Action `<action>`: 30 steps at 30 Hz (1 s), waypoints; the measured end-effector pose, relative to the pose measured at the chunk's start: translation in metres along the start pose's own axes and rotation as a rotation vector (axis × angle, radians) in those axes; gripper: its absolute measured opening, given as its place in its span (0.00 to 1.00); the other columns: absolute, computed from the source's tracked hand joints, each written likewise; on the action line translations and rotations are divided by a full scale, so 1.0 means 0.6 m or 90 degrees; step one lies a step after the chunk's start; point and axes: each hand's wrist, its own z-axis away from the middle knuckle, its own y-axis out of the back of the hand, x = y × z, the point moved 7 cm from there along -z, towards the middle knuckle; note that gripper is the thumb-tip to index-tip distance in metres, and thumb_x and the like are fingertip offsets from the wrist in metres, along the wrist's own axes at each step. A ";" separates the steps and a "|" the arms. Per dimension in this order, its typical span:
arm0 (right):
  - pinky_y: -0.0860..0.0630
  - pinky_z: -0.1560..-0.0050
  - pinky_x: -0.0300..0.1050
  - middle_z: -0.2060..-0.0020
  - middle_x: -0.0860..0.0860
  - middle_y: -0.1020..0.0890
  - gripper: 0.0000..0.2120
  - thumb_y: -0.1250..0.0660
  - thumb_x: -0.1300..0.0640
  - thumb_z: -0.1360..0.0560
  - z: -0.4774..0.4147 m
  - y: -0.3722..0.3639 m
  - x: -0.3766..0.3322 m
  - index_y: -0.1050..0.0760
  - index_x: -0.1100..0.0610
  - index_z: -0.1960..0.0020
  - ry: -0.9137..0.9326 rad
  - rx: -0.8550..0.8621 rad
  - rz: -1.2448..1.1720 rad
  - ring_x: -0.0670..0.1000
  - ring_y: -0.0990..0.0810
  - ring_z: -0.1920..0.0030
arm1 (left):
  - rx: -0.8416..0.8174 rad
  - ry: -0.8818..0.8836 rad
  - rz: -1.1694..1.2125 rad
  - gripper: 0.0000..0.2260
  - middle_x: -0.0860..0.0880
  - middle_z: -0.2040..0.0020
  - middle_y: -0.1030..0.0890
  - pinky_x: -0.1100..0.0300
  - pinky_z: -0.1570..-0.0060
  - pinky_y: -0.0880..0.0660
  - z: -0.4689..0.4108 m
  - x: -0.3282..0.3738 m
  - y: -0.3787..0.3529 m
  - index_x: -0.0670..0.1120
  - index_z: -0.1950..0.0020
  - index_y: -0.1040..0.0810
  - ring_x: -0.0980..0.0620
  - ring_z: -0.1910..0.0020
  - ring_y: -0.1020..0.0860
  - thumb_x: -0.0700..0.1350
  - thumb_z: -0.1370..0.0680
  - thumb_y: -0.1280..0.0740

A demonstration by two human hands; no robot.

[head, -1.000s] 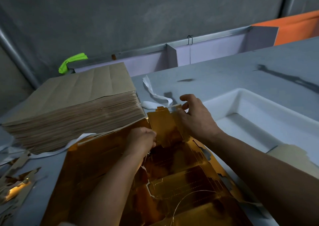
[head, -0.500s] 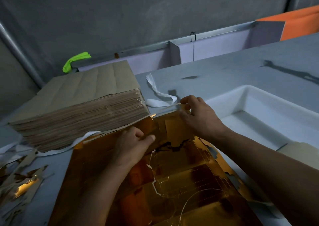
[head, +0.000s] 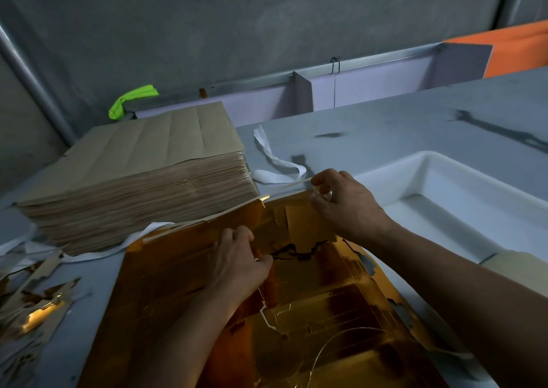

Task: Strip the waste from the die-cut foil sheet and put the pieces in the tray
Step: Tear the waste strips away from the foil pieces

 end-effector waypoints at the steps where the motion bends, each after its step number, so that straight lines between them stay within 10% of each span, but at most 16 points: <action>1: 0.28 0.48 0.43 0.40 0.53 0.26 0.17 0.38 0.50 0.19 0.000 0.000 -0.001 0.30 0.52 0.32 0.002 -0.001 0.001 0.51 0.25 0.45 | 0.001 0.001 0.004 0.24 0.51 0.35 0.33 0.55 0.39 0.29 0.000 -0.001 0.000 0.55 0.33 0.33 0.51 0.36 0.32 0.58 0.25 0.30; 14: 0.27 0.50 0.44 0.40 0.52 0.27 0.16 0.39 0.49 0.19 -0.001 -0.006 0.000 0.29 0.51 0.33 0.008 -0.010 0.027 0.51 0.26 0.46 | 0.022 -0.014 0.042 0.13 0.55 0.39 0.33 0.69 0.63 0.37 0.009 -0.015 0.009 0.55 0.39 0.29 0.59 0.47 0.33 0.49 0.22 0.33; 30: 0.32 0.61 0.41 0.55 0.49 0.21 0.09 0.41 0.51 0.20 0.020 -0.044 -0.027 0.23 0.51 0.50 0.179 -0.186 0.286 0.50 0.24 0.57 | 0.247 -0.059 0.070 0.01 0.54 0.57 0.29 0.67 0.68 0.38 0.051 -0.022 0.066 0.52 0.50 0.30 0.59 0.64 0.30 0.46 0.19 0.40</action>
